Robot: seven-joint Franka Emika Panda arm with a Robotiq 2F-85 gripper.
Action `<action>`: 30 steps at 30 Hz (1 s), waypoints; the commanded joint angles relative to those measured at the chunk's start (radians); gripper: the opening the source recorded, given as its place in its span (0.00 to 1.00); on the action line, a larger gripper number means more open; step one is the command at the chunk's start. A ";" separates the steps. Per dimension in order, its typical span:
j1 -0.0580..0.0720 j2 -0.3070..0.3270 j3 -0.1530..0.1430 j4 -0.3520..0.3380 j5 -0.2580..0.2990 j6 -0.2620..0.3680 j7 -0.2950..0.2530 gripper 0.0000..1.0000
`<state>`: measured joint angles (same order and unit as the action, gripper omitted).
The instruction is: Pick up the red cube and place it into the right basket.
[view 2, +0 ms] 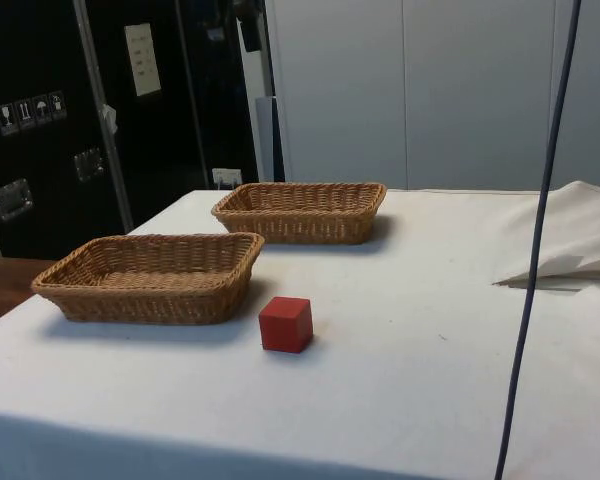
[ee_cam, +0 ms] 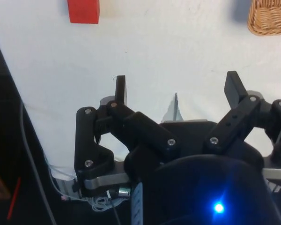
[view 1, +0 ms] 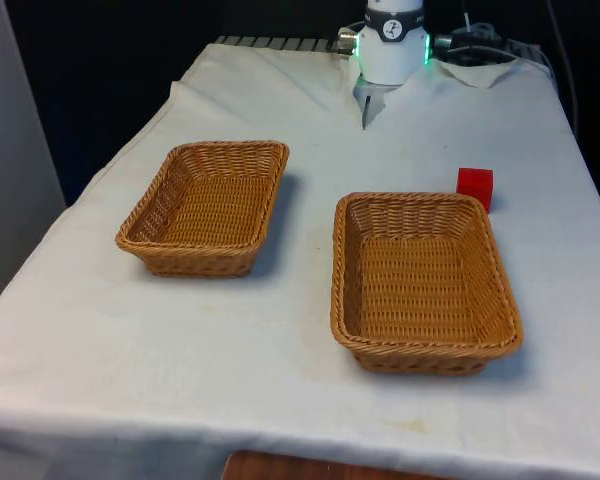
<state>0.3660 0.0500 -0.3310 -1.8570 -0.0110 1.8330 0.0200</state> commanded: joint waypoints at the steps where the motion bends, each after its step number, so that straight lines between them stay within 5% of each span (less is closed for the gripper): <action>1: 0.003 -0.008 0.002 -0.010 -0.014 0.009 0.018 1.00; 21: 0.000 -0.044 0.062 -0.095 -0.011 0.066 0.106 1.00; 30: 0.004 -0.084 0.111 -0.199 -0.008 0.187 0.159 1.00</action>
<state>0.3660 -0.0260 -0.2220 -2.0430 -0.0210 1.9990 0.1700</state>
